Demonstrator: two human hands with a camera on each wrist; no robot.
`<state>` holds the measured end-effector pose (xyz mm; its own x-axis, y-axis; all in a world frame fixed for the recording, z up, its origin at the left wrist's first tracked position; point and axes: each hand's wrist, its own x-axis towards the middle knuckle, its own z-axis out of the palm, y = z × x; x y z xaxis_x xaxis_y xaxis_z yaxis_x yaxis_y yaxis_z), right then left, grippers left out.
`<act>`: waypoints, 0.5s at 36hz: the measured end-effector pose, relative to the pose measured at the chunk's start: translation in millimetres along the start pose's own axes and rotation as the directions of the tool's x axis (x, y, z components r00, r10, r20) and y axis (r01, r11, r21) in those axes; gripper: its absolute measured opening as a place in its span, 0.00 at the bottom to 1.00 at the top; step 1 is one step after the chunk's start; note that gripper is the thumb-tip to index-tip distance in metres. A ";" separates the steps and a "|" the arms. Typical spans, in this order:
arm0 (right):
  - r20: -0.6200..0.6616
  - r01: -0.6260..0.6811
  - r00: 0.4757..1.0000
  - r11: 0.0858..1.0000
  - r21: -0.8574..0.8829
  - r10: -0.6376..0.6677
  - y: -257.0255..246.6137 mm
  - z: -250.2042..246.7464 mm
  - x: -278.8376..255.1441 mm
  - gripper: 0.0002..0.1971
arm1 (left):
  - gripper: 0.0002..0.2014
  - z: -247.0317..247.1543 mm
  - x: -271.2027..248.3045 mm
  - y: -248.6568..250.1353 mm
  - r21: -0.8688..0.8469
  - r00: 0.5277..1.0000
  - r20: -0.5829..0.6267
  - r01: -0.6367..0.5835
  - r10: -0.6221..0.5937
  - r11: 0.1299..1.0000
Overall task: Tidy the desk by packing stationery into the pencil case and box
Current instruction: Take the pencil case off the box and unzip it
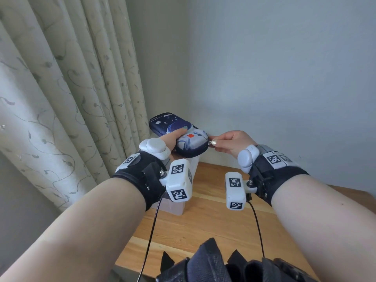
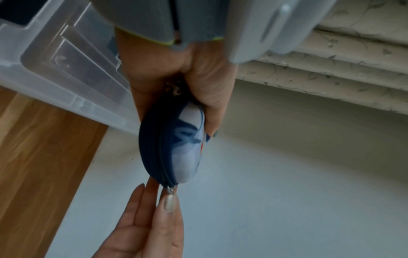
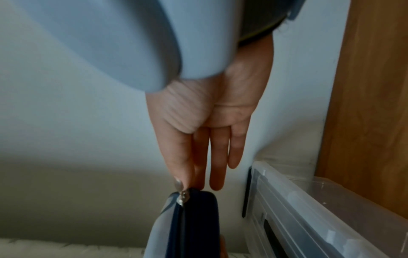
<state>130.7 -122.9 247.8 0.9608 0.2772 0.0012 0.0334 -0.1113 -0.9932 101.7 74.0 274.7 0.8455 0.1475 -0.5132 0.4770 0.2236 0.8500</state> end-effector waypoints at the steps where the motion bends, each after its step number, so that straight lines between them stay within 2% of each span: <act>1: 0.011 -0.004 1.000 0.999 0.035 0.004 1.0 -1.0 -1.8 0.04 | 0.25 0.2 -0.7 -1.3 0.012 1.000 0.007 0.000 0.000 1.000; 5: 0.006 0.001 1.000 0.990 0.140 -0.002 4.5 -3.0 -2.8 0.05 | 0.29 -1.0 1.9 -4.0 -0.003 1.000 0.025 -0.007 0.007 1.000; 10: 0.007 0.001 1.000 0.976 0.219 -0.002 4.6 -3.8 -3.2 0.07 | 0.25 -5.9 2.1 -3.6 0.031 0.995 0.089 -0.054 0.051 0.998; 14: -0.034 0.021 0.999 0.979 0.203 -0.014 7.6 -6.3 -0.6 0.06 | 0.23 -3.3 -0.3 -6.0 0.062 0.978 0.169 -0.136 0.124 0.989; 16: -0.049 0.029 0.999 0.981 0.191 -0.020 9.7 -8.5 0.0 0.06 | 0.19 -1.2 -2.2 -7.3 0.082 0.962 0.222 -0.180 0.158 0.980; 18: -0.068 0.045 0.997 0.978 0.202 -0.032 11.9 -10.4 0.8 0.08 | 0.11 0.7 -4.8 -8.6 0.147 0.943 0.302 -0.193 0.142 0.970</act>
<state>134.7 -134.0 237.2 0.9758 0.2149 0.0410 0.0205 0.0967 -0.9951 93.7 70.7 270.0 0.9373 -0.1201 -0.3272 0.3345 0.0467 0.9412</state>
